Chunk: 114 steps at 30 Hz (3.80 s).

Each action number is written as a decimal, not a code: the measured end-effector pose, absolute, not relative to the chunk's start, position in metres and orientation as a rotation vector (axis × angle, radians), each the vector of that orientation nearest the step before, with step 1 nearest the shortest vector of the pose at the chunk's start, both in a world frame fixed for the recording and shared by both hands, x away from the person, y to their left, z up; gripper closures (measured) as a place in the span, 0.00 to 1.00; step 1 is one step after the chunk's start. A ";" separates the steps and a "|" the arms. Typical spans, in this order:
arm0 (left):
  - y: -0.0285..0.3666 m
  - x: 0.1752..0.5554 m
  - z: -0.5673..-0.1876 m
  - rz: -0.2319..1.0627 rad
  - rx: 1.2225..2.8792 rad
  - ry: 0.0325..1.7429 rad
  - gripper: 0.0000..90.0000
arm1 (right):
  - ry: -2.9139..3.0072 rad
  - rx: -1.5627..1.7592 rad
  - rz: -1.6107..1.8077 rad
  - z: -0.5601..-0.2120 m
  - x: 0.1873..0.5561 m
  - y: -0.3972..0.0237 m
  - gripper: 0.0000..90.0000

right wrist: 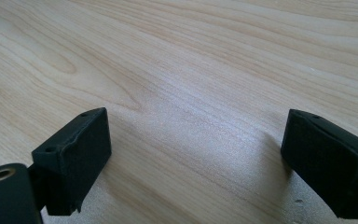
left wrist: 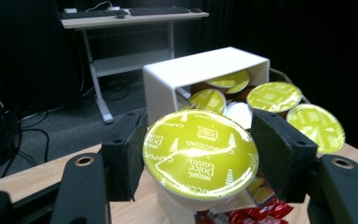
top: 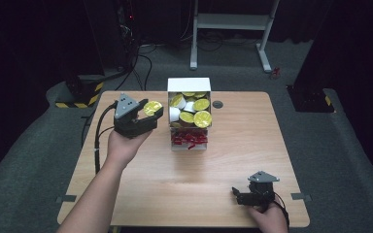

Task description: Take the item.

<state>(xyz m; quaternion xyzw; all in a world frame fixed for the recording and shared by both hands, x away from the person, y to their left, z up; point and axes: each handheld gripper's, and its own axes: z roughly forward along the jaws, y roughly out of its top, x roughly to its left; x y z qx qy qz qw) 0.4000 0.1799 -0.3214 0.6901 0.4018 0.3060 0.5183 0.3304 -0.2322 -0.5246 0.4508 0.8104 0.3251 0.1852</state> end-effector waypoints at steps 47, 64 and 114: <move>0.231 0.412 -0.406 0.709 1.676 1.180 0.42 | 2.283 1.273 0.918 -0.525 0.331 -0.232 0.09; 0.247 0.424 -0.459 0.690 1.718 1.313 0.42 | 2.282 1.273 0.917 -0.525 0.331 -0.232 0.09; 0.234 0.448 -0.516 0.646 1.770 1.408 0.42 | 2.283 1.260 0.917 -0.525 0.331 -0.232 0.10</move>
